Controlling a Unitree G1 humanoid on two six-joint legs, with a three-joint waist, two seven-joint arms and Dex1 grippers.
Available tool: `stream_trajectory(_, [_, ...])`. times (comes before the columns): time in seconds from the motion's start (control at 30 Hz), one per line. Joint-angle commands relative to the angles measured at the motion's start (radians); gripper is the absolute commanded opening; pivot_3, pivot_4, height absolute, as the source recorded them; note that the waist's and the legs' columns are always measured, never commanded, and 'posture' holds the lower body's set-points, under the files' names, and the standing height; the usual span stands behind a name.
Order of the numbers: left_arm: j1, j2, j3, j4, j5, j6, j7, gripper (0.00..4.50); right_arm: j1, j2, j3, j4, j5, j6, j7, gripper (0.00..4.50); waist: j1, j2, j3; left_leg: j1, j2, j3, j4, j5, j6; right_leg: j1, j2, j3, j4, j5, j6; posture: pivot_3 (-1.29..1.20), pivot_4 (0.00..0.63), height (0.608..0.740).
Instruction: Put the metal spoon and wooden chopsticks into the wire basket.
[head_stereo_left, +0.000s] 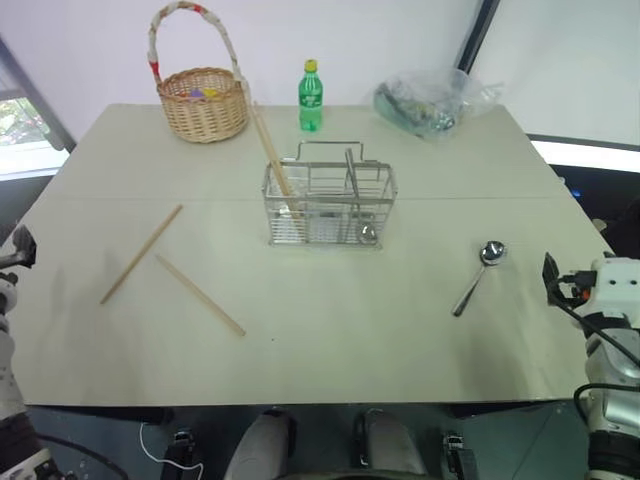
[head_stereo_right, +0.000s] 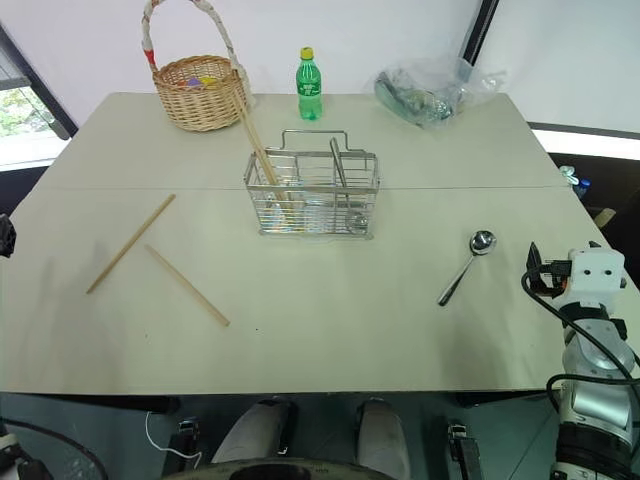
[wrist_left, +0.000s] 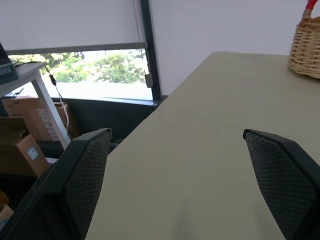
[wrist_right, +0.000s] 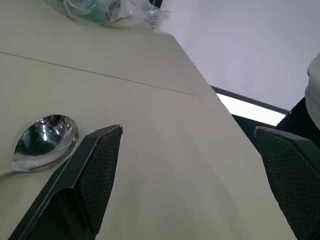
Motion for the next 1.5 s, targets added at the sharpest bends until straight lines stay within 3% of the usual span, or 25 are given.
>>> stream_trajectory(0.03, [-0.014, 0.028, -0.003, -0.021, 0.015, -0.031, -0.001, 4.45, 0.005, -0.004, -0.017, -0.030, 0.010, -0.015, -0.011, 4.36, 0.000, 0.000, 0.000, 0.000, 0.000, 0.000, 0.000, 0.000, 0.000, 0.000, 0.000, 0.000, 0.000, 0.000, 0.000, 0.00, 0.150, 0.674])
stream_trajectory(0.5, [-0.055, 0.037, -0.012, -0.016, -0.009, -0.007, -0.018, 4.45, -0.012, -0.022, -0.021, -0.025, 0.018, -0.009, -0.011, 4.36, 0.000, 0.000, 0.000, 0.000, 0.000, 0.000, 0.000, 0.000, 0.000, 0.000, 0.000, 0.000, 0.000, 0.000, 0.000, 0.00, 0.150, 0.674])
stream_trajectory(0.83, [-0.063, 0.098, -0.079, -0.142, -0.157, 0.152, -0.192, 4.45, -0.081, -0.087, -0.010, -0.078, 0.031, 0.106, 0.014, 4.36, -0.001, 0.001, 0.000, 0.000, 0.000, 0.000, 0.000, 0.000, 0.000, 0.000, 0.000, 0.000, 0.000, 0.000, 0.000, 0.00, 0.150, 0.674])
stream_trajectory(1.17, [-0.014, 0.287, -0.233, -0.471, -0.496, 0.406, -0.556, 4.45, -0.162, -0.197, 0.100, -0.389, 0.107, 0.539, 0.111, 4.36, -0.002, 0.002, 0.001, -0.001, 0.000, 0.001, 0.000, 0.000, 0.000, -0.001, -0.001, 0.000, 0.000, -0.003, -0.005, 0.00, 0.150, 0.674])
stream_trajectory(1.3, [-0.036, 0.309, -0.284, -0.537, -0.578, 0.434, -0.593, 4.45, -0.260, -0.158, 0.135, -0.542, 0.224, 0.805, 0.076, 4.36, -0.003, 0.004, 0.002, 0.000, 0.001, 0.001, -0.003, 0.000, 0.000, -0.001, -0.001, 0.000, 0.000, -0.003, -0.006, 0.00, 0.150, 0.674])
stream_trajectory(1.5, [-0.102, 0.293, -0.324, -0.520, -0.586, 0.427, -0.540, 4.45, -0.322, -0.120, 0.183, -0.655, 0.255, 0.976, 0.022, 4.36, 0.003, 0.002, 0.001, -0.001, 0.000, 0.000, -0.006, 0.000, 0.001, -0.002, -0.001, -0.001, -0.001, -0.004, -0.007, 0.00, 0.150, 0.674])
